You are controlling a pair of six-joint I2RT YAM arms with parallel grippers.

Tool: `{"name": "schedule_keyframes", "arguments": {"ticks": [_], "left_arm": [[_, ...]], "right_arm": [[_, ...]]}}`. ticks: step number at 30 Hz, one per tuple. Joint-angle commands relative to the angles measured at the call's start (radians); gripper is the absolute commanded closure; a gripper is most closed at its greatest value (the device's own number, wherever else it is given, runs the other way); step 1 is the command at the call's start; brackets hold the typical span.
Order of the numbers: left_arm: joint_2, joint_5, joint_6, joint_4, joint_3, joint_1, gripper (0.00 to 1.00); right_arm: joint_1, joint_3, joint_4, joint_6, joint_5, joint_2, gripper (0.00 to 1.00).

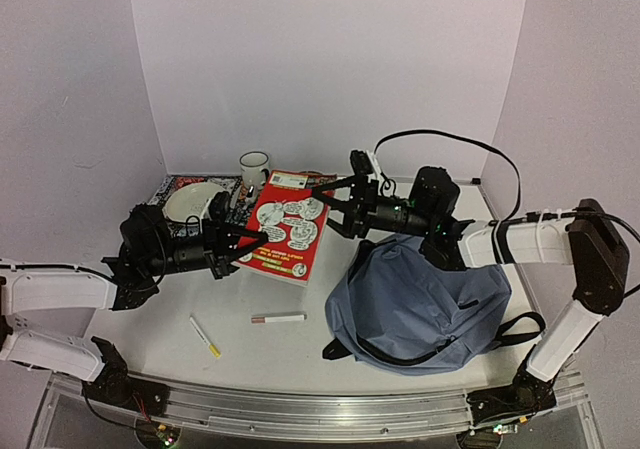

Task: Pack the student bag

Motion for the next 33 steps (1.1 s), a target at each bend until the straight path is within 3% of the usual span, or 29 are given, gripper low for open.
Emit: {"name": "schedule_keyframes", "arguments": {"ticks": [1,10,14,16,19,28,33], "left_arm": [[-0.021,0.002,-0.008,0.055,-0.010,-0.001,1.00],[0.000,0.072,0.026,0.053,0.019,-0.002,1.00],[-0.012,0.071,0.033,0.050,0.013,-0.002,1.00],[-0.021,0.055,0.031,0.048,0.006,-0.002,0.99],[-0.030,0.012,0.020,0.044,-0.013,-0.002,0.87],[-0.059,-0.174,-0.051,0.045,-0.072,-0.042,0.29],[-0.062,-0.289,-0.071,0.046,-0.084,-0.086,0.19]], "right_arm": [[-0.016,0.049,0.038,-0.064,-0.008,-0.078,0.38],[-0.015,0.058,-0.164,-0.164,0.048,-0.107,0.48],[-0.016,0.057,-0.171,-0.164,0.056,-0.106,0.66],[-0.016,0.056,-0.170,-0.159,0.065,-0.106,0.79],[-0.014,0.055,-0.170,-0.148,0.093,-0.112,1.00],[0.043,-0.017,-0.112,-0.095,0.358,-0.166,1.00],[0.091,-0.048,-0.036,-0.062,0.496,-0.162,1.00]]}}
